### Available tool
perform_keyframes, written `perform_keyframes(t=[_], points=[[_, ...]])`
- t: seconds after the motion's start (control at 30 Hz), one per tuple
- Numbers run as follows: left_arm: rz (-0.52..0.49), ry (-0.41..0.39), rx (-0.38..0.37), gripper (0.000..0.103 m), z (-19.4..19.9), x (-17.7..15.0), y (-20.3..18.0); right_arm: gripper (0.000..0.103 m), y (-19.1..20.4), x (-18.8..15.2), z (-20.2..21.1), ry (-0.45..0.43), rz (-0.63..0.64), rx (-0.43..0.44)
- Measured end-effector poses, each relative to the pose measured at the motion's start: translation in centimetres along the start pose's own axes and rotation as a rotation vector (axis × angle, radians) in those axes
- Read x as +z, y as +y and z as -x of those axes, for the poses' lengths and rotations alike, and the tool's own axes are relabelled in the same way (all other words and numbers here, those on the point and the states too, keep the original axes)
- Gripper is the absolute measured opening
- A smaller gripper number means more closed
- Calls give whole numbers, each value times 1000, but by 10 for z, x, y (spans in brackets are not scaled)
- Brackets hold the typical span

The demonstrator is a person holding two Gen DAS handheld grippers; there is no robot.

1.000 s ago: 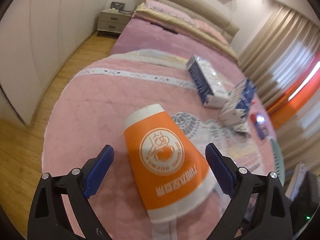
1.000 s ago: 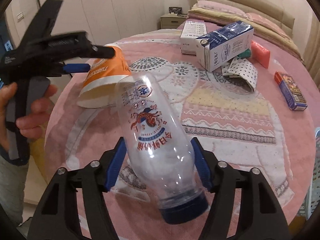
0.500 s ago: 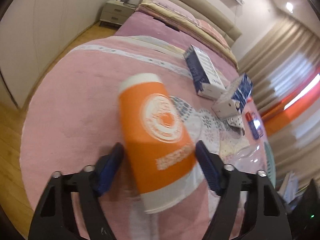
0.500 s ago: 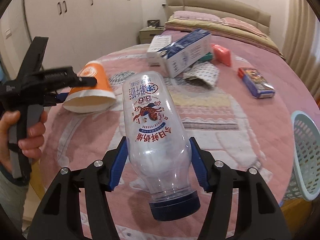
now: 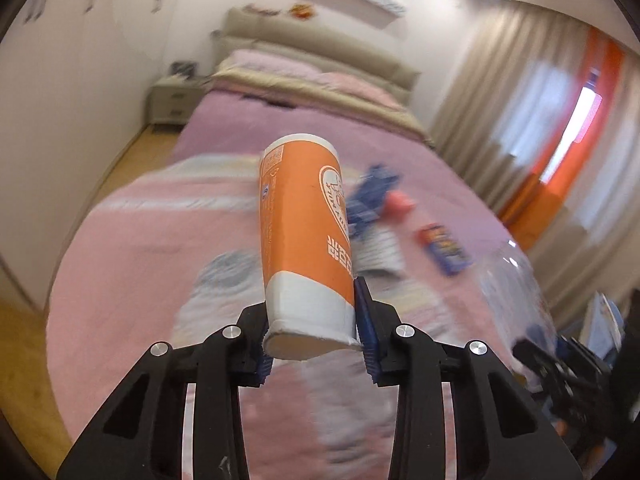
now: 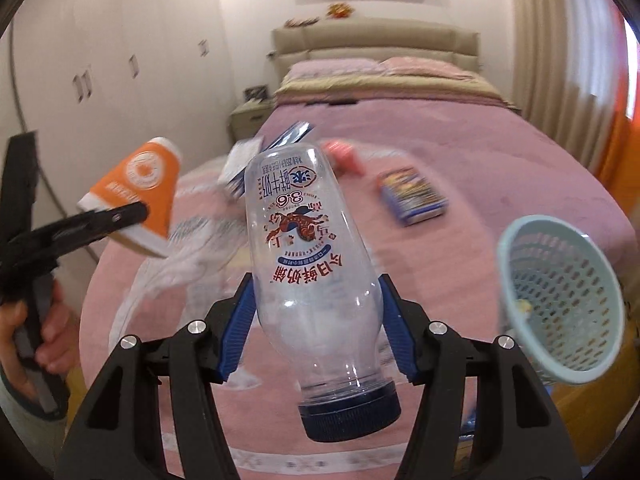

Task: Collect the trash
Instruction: 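Lift the cup and bottle, carry them over the teal basket, open both tools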

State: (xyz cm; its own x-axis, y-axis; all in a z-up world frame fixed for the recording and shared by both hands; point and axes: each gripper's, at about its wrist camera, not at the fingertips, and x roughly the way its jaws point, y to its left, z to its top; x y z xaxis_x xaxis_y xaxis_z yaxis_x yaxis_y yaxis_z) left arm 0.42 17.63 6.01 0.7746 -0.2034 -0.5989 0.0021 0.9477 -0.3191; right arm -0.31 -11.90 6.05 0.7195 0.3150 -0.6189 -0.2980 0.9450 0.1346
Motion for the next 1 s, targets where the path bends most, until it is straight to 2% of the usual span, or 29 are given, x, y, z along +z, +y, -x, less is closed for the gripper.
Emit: perform_keyframes(t=[0.17, 0.3, 0.47, 0.6, 0.8, 1.0], points=[[-140, -7, -125, 34, -16, 14, -75, 57, -54, 11, 20, -64, -106, -128], [-223, 32, -222, 35, -52, 15, -135, 57, -106, 12, 22, -54, -211, -223], [-291, 129, -335, 35, -104, 6, -201, 57, -171, 5, 18, -27, -338, -309], [-310, 241, -403, 35, -150, -5, -247, 57, -214, 0, 8, 13, -434, -356], [-351, 350, -417, 37, -207, -28, -282, 57, -254, -10, -16, 91, -532, -404], [-387, 401, -418, 41, -233, -45, -302, 58, -278, -17, -35, 136, -598, -408]])
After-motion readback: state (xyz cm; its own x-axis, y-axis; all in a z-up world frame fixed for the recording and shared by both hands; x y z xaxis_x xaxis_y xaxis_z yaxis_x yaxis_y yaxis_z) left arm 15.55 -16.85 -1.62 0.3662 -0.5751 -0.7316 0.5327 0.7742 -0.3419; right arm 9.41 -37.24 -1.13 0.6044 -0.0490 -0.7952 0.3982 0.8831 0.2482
